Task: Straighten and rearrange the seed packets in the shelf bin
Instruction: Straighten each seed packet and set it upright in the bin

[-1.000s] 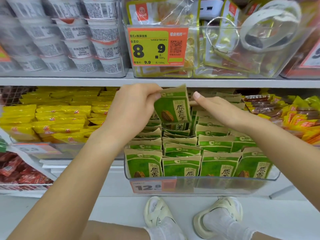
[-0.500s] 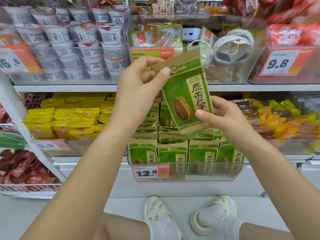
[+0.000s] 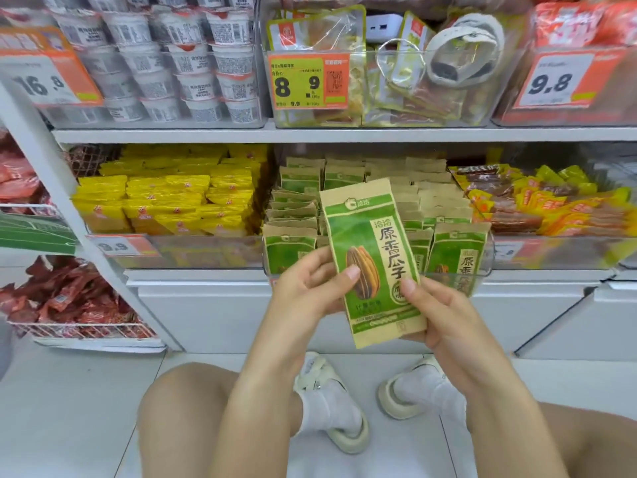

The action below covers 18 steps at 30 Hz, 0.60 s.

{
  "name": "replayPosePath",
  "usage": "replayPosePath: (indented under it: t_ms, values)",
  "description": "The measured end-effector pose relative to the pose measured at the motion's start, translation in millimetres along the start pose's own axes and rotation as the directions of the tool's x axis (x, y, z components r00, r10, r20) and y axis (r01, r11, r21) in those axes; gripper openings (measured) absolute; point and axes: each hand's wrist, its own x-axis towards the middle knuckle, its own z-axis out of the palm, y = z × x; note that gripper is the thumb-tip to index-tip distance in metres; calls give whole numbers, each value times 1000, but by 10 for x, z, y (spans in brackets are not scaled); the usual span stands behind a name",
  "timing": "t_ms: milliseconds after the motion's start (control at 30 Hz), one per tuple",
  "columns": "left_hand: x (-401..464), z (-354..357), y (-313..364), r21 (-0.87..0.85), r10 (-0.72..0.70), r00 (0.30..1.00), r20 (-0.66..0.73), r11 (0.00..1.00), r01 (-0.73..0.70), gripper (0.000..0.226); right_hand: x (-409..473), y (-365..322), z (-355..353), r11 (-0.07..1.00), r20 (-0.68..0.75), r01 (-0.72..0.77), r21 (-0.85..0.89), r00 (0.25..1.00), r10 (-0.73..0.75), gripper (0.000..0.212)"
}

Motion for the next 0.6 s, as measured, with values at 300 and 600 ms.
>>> replayPosePath:
  t_ms: [300,600]
  values:
    - [-359,-31,-301,-112,-33,998,-44,993,28,35,-298,285,117,993,20,-94,76,996,92,78]
    - [-348,53,-365,-129,-36,993,-113,991,22,30,-288,338,124,993,-91,-112,48,989,116,81]
